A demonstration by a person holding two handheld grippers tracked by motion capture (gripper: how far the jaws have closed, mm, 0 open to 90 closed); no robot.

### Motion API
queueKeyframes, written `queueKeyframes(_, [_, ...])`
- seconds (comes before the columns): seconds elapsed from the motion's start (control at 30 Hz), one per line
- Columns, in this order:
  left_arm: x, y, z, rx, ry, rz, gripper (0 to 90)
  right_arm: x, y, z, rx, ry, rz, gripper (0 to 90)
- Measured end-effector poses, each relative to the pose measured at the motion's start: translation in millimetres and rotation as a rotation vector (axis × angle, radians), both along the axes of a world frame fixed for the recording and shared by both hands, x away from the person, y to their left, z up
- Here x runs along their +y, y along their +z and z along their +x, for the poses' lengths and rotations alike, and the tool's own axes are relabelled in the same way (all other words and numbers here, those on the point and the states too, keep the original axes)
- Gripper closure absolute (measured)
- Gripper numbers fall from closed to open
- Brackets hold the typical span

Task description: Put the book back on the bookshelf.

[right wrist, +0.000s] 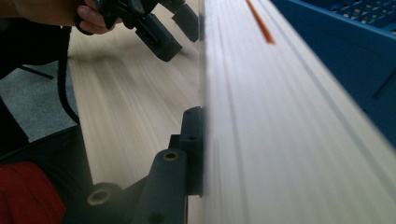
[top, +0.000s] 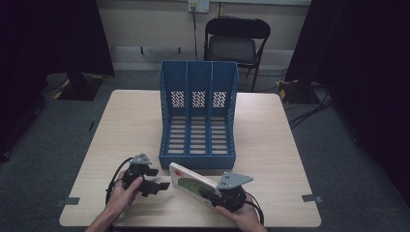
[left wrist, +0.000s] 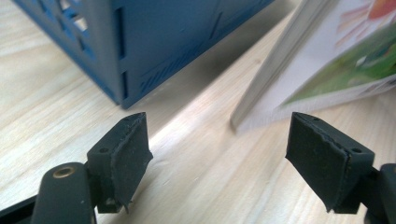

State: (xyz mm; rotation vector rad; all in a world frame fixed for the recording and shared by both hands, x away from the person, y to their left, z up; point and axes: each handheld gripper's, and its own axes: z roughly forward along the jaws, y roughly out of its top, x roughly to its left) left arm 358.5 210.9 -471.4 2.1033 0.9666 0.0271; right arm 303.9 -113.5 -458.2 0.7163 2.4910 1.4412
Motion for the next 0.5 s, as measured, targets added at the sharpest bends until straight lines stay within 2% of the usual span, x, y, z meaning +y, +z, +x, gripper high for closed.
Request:
queueKeyframes(0.2, [11.2, -6.0, 5.9, -0.007, 0.085, 0.119, 20.3, -2.8, 3.6, -1.8, 0.0, -0.017, -0.002, 76.5])
queueKeyframes(0.3, [18.4, -7.4, 8.7, -0.021, 0.137, 0.154, 19.3, -4.2, 6.7, -3.8, -0.005, -0.027, 0.011, 76.4])
queueKeyframes(0.37, [23.1, -9.1, 10.7, -0.029, 0.169, 0.163, 19.2, -5.8, 9.7, -4.8, -0.015, -0.03, 0.019, 76.4])
queueKeyframes(0.4, [24.4, -9.9, 11.2, -0.039, 0.184, 0.189, 18.9, -6.5, 11.4, -5.5, -0.018, -0.032, 0.024, 76.4])
queueKeyframes(0.43, [25.3, -11.9, 11.8, -0.049, 0.195, 0.196, 19.0, -7.3, 13.0, -6.1, -0.017, -0.034, 0.03, 76.4])
queueKeyframes(0.47, [25.8, -13.7, 12.7, -0.038, 0.208, 0.171, 19.0, -8.3, 14.4, -6.4, -0.022, -0.04, 0.038, 76.4])
queueKeyframes(0.5, [26.7, -15.0, 13.0, -0.053, 0.211, 0.169, 19.3, -9.4, 16.0, -6.4, -0.017, -0.039, 0.042, 76.4])
